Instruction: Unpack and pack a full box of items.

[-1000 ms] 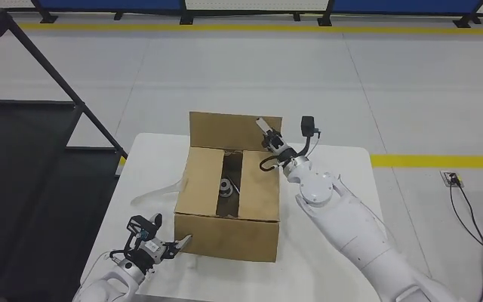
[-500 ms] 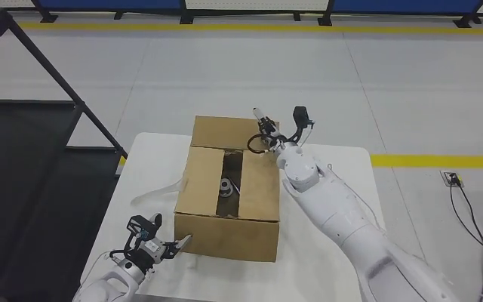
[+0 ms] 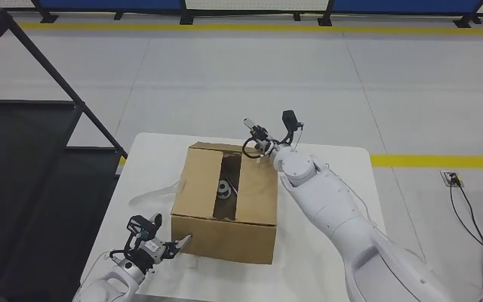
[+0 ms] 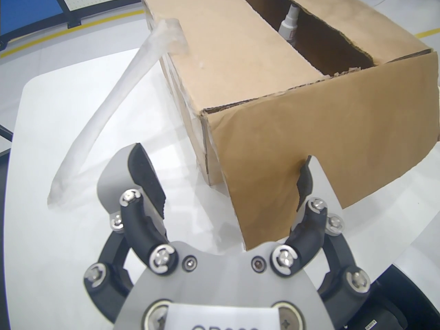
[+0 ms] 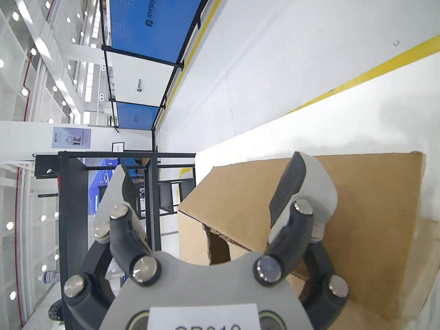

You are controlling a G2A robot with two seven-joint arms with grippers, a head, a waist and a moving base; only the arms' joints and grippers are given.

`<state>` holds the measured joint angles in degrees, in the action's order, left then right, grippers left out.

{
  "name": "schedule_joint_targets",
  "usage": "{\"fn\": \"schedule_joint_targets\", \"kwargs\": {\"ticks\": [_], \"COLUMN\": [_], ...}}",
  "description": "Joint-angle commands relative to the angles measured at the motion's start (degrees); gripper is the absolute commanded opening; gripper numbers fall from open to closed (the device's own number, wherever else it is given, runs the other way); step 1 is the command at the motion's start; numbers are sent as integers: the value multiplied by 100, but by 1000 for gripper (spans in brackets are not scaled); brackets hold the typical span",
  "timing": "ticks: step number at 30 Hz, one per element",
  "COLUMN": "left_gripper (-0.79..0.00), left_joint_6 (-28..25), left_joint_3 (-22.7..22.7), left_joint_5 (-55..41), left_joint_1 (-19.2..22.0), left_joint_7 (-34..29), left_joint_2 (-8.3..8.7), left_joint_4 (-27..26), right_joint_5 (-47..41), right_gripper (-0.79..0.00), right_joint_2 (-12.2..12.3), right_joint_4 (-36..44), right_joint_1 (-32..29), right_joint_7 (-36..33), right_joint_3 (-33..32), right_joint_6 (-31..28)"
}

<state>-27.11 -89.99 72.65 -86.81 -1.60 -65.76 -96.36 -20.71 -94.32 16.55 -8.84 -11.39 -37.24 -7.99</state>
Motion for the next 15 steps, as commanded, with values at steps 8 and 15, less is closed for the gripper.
{"fn": "schedule_joint_targets", "kwargs": {"ticks": [8, 15], "left_gripper": [0, 0], "left_joint_6": [0, 61], "left_joint_3": [0, -31], "left_joint_5": [0, -160], "left_joint_1": [0, 6], "left_joint_7": [0, 45], "left_joint_2": [0, -6], "left_joint_4": [0, 12], "right_joint_5": [-70, -194], "right_gripper": [0, 0], "right_joint_2": [47, 120], "right_joint_4": [-251, -236], "right_joint_1": [51, 26], "right_joint_7": [-1075, -1142], "right_joint_3": [-230, -478], "right_joint_6": [-405, -855]}}
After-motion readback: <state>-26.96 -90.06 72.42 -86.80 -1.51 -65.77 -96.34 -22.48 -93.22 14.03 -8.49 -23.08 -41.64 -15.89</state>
